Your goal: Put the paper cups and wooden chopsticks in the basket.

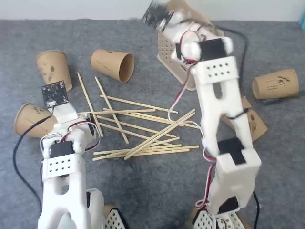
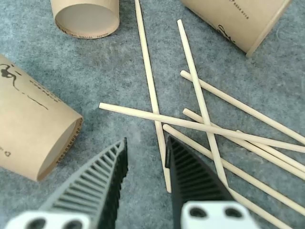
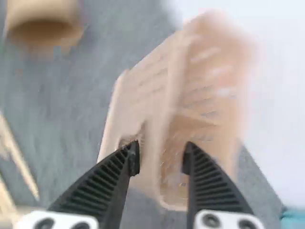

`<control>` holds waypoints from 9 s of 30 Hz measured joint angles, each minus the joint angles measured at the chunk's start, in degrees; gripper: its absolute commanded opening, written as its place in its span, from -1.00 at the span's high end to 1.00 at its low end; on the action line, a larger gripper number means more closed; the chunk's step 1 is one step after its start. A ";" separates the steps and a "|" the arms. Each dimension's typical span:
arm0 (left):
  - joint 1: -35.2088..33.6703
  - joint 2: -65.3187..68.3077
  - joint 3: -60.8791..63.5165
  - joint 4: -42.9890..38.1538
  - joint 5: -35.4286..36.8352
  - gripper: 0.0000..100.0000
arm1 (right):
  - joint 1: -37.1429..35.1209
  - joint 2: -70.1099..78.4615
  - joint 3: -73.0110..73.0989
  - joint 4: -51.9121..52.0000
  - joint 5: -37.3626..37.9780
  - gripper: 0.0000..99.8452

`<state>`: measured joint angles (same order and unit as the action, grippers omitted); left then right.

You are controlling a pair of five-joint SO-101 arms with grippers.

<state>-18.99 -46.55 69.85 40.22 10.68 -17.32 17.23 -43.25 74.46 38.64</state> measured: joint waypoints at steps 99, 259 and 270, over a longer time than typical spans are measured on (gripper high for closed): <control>0.00 0.00 1.76 -1.41 -3.87 0.75 | 15.74 12.57 -18.90 26.11 -41.49 0.99; 0.00 0.00 2.29 -2.64 -3.87 0.75 | 42.73 -16.35 35.16 24.00 -26.64 0.96; 0.00 0.00 2.29 -2.64 -3.87 0.75 | 34.37 -13.89 34.99 15.82 -39.82 0.99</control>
<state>-18.99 -46.55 72.13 37.58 6.81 17.05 3.34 -8.26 90.29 -1.19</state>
